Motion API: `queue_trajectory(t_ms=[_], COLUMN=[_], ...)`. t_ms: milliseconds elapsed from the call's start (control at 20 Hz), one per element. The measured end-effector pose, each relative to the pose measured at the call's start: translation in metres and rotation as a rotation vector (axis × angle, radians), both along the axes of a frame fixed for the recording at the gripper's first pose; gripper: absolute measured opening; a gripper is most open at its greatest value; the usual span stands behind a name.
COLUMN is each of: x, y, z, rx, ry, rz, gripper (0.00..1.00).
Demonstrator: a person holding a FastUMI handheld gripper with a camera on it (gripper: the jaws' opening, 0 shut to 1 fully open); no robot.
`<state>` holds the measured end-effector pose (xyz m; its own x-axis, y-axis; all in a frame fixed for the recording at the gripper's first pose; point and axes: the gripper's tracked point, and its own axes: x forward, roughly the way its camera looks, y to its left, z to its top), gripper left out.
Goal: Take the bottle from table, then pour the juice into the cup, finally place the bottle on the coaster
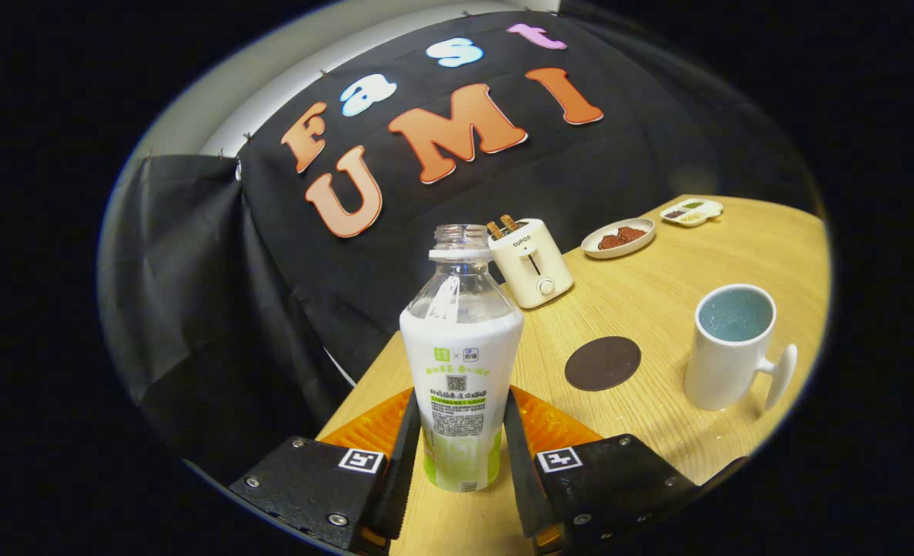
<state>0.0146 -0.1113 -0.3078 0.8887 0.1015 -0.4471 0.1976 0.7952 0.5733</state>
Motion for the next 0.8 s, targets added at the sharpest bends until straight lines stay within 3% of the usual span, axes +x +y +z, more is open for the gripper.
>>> queue_trajectory(t_ms=[350, 800], x=[0.004, 0.010], y=[-0.016, -0.028], z=[0.022, 0.010], rx=[0.227, 0.520], ry=[-0.063, -0.064], rz=[-0.134, -0.283], gripper=[0.58, 0.58])
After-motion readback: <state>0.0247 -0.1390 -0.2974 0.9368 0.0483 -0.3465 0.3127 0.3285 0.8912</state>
